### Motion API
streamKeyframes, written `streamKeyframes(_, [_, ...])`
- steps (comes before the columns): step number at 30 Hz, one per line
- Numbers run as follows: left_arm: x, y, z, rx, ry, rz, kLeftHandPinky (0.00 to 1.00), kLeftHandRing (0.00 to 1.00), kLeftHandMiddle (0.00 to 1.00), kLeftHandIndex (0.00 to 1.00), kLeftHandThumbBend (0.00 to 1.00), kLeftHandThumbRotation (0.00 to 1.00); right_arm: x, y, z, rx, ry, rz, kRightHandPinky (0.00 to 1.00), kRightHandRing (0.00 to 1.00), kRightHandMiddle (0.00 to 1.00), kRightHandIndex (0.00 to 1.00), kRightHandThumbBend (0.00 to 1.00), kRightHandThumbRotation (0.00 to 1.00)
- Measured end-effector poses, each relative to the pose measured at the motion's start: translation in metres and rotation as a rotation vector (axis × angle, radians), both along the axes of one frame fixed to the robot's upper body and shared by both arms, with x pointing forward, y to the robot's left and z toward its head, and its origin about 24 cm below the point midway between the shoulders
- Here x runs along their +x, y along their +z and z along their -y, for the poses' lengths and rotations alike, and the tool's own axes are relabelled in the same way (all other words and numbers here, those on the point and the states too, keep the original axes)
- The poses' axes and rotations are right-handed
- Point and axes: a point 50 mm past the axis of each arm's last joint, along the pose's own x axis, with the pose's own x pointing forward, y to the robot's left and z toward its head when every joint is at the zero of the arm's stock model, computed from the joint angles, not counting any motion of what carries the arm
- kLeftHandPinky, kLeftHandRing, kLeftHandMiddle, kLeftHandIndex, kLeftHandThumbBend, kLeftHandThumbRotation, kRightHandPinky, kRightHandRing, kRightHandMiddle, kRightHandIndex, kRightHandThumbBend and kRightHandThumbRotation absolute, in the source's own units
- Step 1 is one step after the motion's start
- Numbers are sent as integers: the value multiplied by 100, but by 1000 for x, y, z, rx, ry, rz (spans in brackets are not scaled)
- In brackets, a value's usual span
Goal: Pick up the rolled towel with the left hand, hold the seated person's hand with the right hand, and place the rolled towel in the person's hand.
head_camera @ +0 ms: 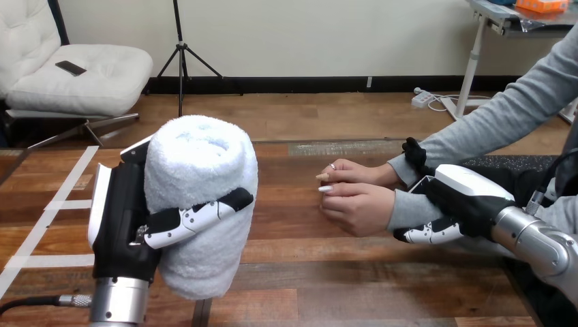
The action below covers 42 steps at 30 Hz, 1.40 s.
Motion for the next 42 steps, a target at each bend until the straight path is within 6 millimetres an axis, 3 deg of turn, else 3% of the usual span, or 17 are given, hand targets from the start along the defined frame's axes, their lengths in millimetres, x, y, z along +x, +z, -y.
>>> streamKeyframes(15, [18,-10,3,-14,-2,-14,29,33,39,40,59,0,-1,3,0,34,15,14,17,22,28,30,45,33])
streamKeyframes(42, [56,-24,18,-17,-34,-47,31,35,39,40,58,0,-3,9,0,60,61,23,17,21,27,29,46,28])
